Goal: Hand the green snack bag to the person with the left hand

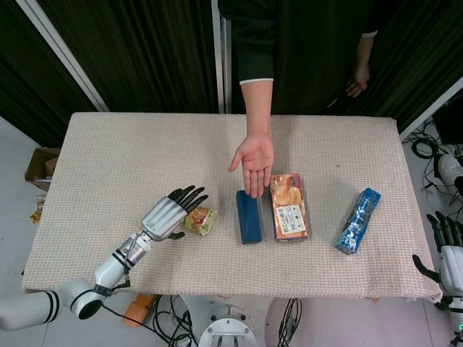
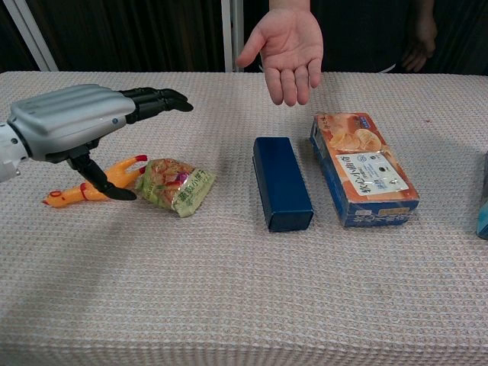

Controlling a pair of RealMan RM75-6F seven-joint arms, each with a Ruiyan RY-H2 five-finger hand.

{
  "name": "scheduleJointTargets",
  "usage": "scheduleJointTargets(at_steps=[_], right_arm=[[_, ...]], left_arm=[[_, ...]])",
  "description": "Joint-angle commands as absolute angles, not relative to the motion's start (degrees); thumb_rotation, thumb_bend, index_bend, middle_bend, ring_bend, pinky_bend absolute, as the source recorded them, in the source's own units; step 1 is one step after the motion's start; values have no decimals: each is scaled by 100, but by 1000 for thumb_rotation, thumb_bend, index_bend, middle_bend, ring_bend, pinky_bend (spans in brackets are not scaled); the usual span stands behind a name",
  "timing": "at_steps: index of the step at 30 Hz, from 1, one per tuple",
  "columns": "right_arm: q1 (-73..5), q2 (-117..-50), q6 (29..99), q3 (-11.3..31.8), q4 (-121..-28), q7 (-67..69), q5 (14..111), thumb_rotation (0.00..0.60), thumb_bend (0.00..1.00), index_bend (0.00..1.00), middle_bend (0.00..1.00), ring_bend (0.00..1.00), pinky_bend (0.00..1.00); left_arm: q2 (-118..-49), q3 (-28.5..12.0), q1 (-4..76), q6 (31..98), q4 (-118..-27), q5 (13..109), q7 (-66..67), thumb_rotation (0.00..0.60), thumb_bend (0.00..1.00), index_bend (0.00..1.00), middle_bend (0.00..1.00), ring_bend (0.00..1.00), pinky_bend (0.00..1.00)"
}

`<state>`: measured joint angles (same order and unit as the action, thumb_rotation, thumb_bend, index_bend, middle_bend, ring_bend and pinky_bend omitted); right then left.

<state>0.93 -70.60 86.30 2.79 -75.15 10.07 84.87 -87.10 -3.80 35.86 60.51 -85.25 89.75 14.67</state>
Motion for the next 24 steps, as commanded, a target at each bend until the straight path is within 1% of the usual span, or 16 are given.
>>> scheduleJointTargets(at_steps=[1, 6, 11, 13, 18, 24], right_arm=[[96, -7064, 8637, 277, -7506, 1018, 8495, 600, 174, 0, 0, 0, 0], [128, -7058, 8648, 266, -7459, 1075, 8479, 600, 174, 0, 0, 0, 0], [129, -7055, 8644, 292, -7419, 1130, 8451, 600, 174, 0, 0, 0, 0], [105, -7071, 8623, 303, -7416, 1122, 8457, 600, 174, 0, 0, 0, 0], [82, -7090, 8569, 280, -7433, 1037, 8470, 600, 174, 0, 0, 0, 0], [113, -7046, 8603, 315, -7454, 1053, 8411, 600, 175, 0, 0, 0, 0]], left_arm=[[-8759, -383, 3643, 6018, -8512, 8989, 1506, 600, 84, 0, 0, 34, 203], [-8821, -366, 3696, 5927, -8506, 8891, 1646, 600, 86, 1, 6, 34, 204], [-8852, -381, 3766, 5865, -8470, 8834, 1796, 600, 95, 35, 36, 34, 204], [-8874, -395, 3810, 5820, -8434, 8805, 1843, 600, 100, 61, 63, 34, 203], [-8921, -345, 3894, 5540, -8272, 8591, 2107, 600, 125, 164, 173, 34, 203], [-8982, -330, 3942, 5381, -8253, 8345, 2430, 600, 190, 196, 205, 34, 203]])
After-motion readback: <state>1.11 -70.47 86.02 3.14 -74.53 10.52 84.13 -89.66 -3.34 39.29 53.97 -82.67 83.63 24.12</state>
